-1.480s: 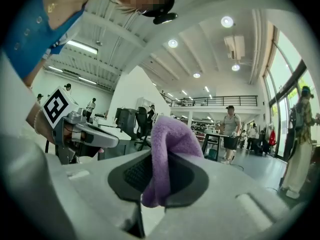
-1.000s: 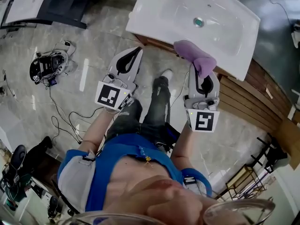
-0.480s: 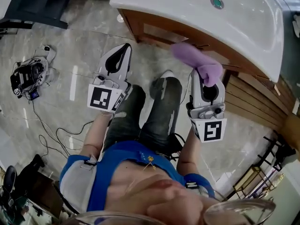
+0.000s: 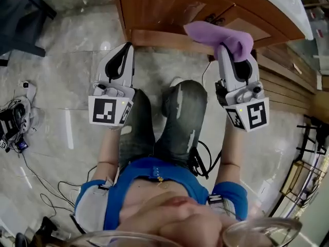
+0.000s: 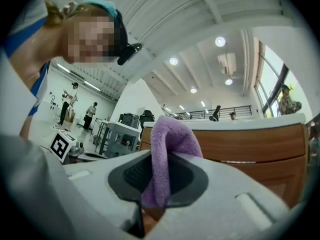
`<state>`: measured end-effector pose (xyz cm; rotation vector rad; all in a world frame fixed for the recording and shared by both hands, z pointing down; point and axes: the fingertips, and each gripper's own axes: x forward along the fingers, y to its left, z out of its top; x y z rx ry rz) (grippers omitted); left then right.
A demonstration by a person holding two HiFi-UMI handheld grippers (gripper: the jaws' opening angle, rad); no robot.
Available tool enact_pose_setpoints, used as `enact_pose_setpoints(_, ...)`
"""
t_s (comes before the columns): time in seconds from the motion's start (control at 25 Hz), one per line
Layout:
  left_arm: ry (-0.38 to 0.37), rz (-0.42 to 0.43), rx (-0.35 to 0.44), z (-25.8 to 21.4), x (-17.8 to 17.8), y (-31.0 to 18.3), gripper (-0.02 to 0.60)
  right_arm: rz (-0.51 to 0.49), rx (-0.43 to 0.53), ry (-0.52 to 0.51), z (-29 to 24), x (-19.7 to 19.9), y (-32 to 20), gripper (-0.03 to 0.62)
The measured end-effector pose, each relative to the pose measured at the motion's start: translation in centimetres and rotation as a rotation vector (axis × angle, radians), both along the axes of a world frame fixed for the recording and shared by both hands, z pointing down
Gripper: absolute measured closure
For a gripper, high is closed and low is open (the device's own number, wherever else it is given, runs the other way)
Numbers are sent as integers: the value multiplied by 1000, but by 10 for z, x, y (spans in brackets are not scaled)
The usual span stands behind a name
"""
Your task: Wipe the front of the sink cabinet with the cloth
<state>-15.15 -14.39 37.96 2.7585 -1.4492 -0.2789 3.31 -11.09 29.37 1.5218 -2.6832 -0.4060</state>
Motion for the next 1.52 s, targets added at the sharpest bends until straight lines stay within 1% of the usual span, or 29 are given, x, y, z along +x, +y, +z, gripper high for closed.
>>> enact_pose_setpoints(0.08, -2, 24, 2, -5, 1, 11, 583, -53, -14, 28, 1, -8, -3, 539)
enact_pose_setpoints(0.16, 8, 56, 7, -17, 3, 24, 583, -92, -23, 101, 2, -15, -5, 537)
enact_pose_setpoints(0.24, 18, 81, 29, -27, 3, 35, 583, -99, -23, 159, 4, -17, -14, 539)
enact_pose_setpoints(0.32, 19, 96, 34, -31, 2, 46, 583, -89, -46, 182, 11, -14, -25, 537)
enact_pose_setpoints(0.4, 12, 98, 31, -33, -2, 55, 583, -87, -92, 179, 19, -7, -35, 537)
enact_pose_setpoints(0.52, 5, 90, 59, -41, -11, 57, 583, -79, -126, 185, 27, -1, -51, 539)
enact_pose_setpoints(0.6, 7, 84, 61, -38, -16, 57, 583, -99, -178, 174, 34, 2, -59, 537)
enact_pose_setpoints(0.68, 7, 74, 47, -35, -16, 57, 583, -127, -236, 168, 39, 6, -64, 537)
enact_pose_setpoints(0.72, 5, 70, 43, -34, -15, 55, 583, -135, -244, 161, 37, 8, -69, 539)
enact_pose_setpoints(0.84, -20, 59, 35, -32, -13, 51, 583, -124, -224, 130, 25, 15, -83, 539)
enact_pose_setpoints(0.96, -48, 61, 23, -24, -8, 47, 583, -95, -240, 204, 34, 18, -90, 537)
enact_pose_setpoints(1.04, -62, 58, 17, -24, -8, 41, 583, -89, -250, 233, 40, 18, -93, 537)
enact_pose_setpoints(1.12, -61, 47, 9, -25, -9, 33, 583, -56, -259, 246, 42, 26, -96, 537)
enact_pose_setpoints(1.2, -44, 38, 6, -24, -7, 23, 583, -26, -266, 267, 38, 36, -99, 537)
enact_pose_setpoints(1.4, -8, 19, -12, -19, -8, -2, 583, -62, -266, 186, 37, 37, -105, 537)
enact_pose_setpoints(1.52, -18, 23, -8, -15, -8, -6, 583, -76, -250, 168, 38, 36, -105, 537)
